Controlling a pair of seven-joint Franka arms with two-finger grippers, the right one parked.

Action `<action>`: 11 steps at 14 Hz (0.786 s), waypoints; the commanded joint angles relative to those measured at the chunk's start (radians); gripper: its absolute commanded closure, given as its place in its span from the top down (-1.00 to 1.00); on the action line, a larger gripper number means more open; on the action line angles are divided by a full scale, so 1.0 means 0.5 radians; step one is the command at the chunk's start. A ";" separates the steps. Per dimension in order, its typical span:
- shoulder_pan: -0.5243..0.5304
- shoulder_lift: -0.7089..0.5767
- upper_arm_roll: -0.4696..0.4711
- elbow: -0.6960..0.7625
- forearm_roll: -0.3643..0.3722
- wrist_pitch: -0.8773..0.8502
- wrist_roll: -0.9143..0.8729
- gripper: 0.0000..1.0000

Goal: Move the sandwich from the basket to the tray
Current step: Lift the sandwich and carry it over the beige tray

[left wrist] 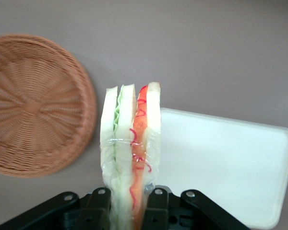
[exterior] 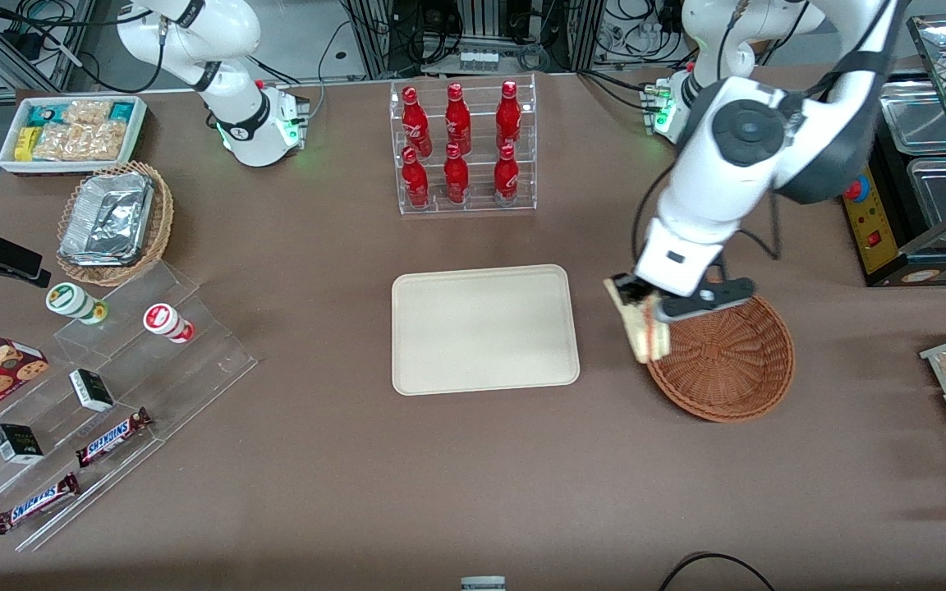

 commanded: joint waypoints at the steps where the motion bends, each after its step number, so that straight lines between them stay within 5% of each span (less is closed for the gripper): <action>1: 0.007 0.234 -0.200 0.171 0.123 -0.024 -0.014 -1.00; 5: -0.315 0.586 -0.204 0.386 0.264 -0.024 -0.099 -1.00; 8: -0.530 0.915 -0.201 0.628 0.595 -0.027 -0.461 -1.00; 11: -0.628 1.093 -0.197 0.647 0.737 -0.008 -0.560 -1.00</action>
